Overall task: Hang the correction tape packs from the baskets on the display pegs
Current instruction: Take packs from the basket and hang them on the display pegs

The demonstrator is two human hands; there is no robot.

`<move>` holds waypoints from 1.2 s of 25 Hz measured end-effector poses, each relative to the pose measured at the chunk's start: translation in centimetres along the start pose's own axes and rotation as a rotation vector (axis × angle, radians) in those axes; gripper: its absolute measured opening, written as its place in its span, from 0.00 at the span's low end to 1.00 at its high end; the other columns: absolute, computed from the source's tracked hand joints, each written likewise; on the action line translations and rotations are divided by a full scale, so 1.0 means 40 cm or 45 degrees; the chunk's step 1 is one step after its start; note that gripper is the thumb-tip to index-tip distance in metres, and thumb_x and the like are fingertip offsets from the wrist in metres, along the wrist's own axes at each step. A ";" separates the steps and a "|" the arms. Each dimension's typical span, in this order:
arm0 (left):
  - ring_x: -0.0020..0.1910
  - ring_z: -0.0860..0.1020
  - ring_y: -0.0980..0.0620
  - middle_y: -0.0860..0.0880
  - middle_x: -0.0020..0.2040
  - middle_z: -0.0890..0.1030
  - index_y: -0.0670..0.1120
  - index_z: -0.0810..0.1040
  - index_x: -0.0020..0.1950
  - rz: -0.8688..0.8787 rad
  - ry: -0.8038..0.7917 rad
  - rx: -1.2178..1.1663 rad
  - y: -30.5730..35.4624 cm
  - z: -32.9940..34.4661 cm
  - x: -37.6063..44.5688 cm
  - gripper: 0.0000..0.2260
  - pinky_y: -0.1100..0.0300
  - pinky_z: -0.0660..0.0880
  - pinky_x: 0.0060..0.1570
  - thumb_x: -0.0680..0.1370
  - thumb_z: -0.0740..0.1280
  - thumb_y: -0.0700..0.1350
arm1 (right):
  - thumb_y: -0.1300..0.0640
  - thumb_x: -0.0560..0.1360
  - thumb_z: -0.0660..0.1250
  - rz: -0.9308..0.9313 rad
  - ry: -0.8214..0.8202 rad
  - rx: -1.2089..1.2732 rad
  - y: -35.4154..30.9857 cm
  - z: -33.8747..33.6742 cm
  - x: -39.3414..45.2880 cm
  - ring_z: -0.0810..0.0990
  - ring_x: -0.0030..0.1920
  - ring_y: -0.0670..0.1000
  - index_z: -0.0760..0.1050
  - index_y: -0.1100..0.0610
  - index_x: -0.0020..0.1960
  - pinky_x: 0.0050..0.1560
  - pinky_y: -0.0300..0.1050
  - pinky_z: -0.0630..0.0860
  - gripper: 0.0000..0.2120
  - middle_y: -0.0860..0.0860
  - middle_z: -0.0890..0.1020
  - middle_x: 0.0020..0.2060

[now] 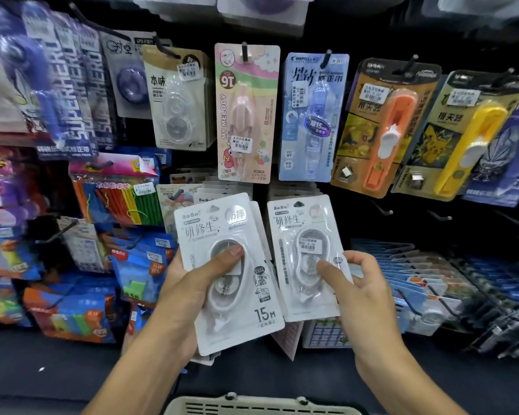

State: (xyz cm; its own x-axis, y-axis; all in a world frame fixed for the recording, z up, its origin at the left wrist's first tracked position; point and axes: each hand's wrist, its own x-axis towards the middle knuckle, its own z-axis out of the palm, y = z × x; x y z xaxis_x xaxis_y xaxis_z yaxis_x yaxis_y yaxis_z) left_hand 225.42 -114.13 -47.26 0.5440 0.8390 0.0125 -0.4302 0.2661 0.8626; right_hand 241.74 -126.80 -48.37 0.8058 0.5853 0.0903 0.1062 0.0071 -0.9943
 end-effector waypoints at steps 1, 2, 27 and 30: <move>0.43 0.87 0.42 0.40 0.52 0.87 0.43 0.79 0.66 0.007 -0.004 -0.001 0.000 0.003 0.001 0.27 0.50 0.83 0.34 0.66 0.75 0.41 | 0.36 0.68 0.71 0.026 0.028 0.008 0.001 0.001 0.001 0.83 0.50 0.53 0.74 0.37 0.52 0.51 0.55 0.78 0.15 0.47 0.85 0.49; 0.42 0.87 0.42 0.40 0.52 0.87 0.43 0.79 0.65 0.016 -0.008 -0.003 -0.001 0.005 0.001 0.27 0.50 0.83 0.34 0.66 0.75 0.41 | 0.40 0.71 0.71 0.060 0.063 0.014 0.004 -0.002 0.005 0.82 0.46 0.51 0.74 0.38 0.50 0.45 0.52 0.76 0.10 0.47 0.85 0.45; 0.54 0.86 0.43 0.45 0.58 0.86 0.53 0.83 0.59 -0.002 -0.224 0.079 -0.043 0.022 0.005 0.25 0.55 0.83 0.43 0.63 0.82 0.48 | 0.56 0.74 0.71 0.084 -0.466 0.400 -0.035 0.020 -0.026 0.85 0.36 0.49 0.75 0.63 0.51 0.33 0.36 0.78 0.12 0.56 0.87 0.39; 0.53 0.86 0.43 0.43 0.57 0.86 0.53 0.85 0.55 0.027 -0.207 0.107 -0.049 0.026 0.007 0.23 0.54 0.83 0.44 0.61 0.81 0.47 | 0.58 0.79 0.67 0.096 -0.491 0.311 -0.030 0.011 -0.021 0.85 0.36 0.50 0.76 0.64 0.54 0.33 0.38 0.78 0.10 0.57 0.87 0.41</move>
State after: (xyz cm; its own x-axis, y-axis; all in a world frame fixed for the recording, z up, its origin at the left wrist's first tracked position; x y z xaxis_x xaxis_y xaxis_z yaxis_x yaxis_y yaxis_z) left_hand 227.16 -114.92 -48.43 0.6476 0.7544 0.1071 -0.3852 0.2028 0.9003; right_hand 240.70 -126.94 -47.26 0.5254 0.8501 0.0353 -0.1222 0.1164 -0.9857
